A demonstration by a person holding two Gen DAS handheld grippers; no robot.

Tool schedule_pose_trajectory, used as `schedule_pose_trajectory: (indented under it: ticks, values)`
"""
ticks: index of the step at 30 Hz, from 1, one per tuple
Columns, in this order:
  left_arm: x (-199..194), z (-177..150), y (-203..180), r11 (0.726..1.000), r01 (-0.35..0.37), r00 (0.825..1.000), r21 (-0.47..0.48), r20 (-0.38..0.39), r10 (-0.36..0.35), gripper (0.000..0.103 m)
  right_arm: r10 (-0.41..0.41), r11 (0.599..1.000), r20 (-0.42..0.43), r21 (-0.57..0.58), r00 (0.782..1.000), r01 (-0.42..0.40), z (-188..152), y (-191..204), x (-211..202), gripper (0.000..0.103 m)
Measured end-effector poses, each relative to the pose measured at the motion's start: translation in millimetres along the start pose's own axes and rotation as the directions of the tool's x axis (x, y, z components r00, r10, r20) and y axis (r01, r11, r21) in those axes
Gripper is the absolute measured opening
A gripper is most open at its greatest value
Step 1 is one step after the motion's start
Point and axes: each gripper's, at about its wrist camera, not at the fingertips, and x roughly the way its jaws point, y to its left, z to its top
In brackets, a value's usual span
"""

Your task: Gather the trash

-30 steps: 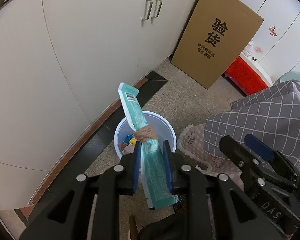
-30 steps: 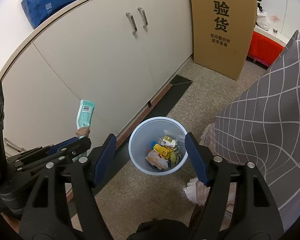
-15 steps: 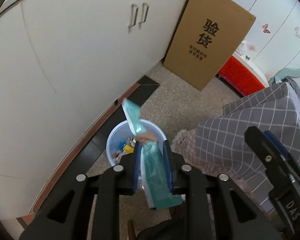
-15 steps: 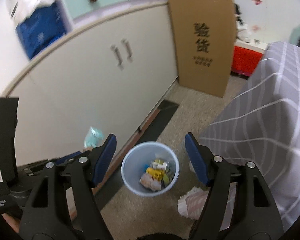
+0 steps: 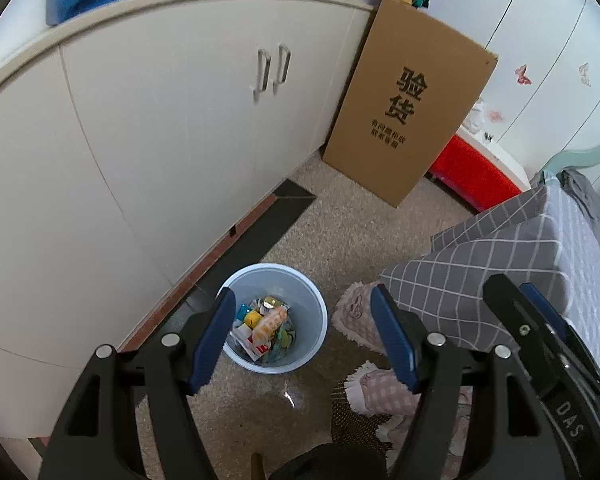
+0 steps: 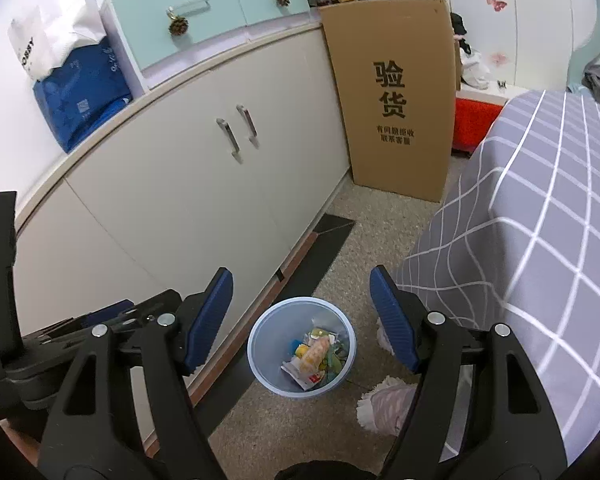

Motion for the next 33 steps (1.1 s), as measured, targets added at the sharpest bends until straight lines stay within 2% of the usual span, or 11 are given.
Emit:
schedule_pose_trajectory:
  ticks: [8,11,17,23,33]
  values:
    - [-66.3,-3.9,-19.2,0.999,-0.032,0.991,0.035,0.134,0.027,0.076,0.018,1.0,0.077,-0.02,0.997,-0.017,8.2,4.1,-54.6,0.072]
    - [-94.9,-7.7,-32.5,0.997,-0.051,0.979,0.064,0.202,0.037,0.079,0.007,1.0,0.118,-0.026,0.993,-0.004,8.4,0.0,-82.5,0.073]
    - [-150.4,-23.4,-65.3,0.992,-0.037,0.95,0.121,0.311,-0.002,0.084,-0.037,0.999,0.206,-0.028,0.978,0.043,2.5,-19.7,-144.8,0.074]
    - [-203.6,-47.5,-100.3,0.983,-0.016,0.915,0.183,0.4,-0.059,0.086,-0.094,0.993,0.278,-0.038,0.956,0.108,-5.8,-35.5,-209.7,0.079]
    - [-289.6,-97.8,-150.2,0.954,-0.012,0.834,0.301,0.53,-0.157,0.093,-0.195,0.977,0.398,0.0,0.896,0.213,-32.2,-52.6,-315.0,0.087]
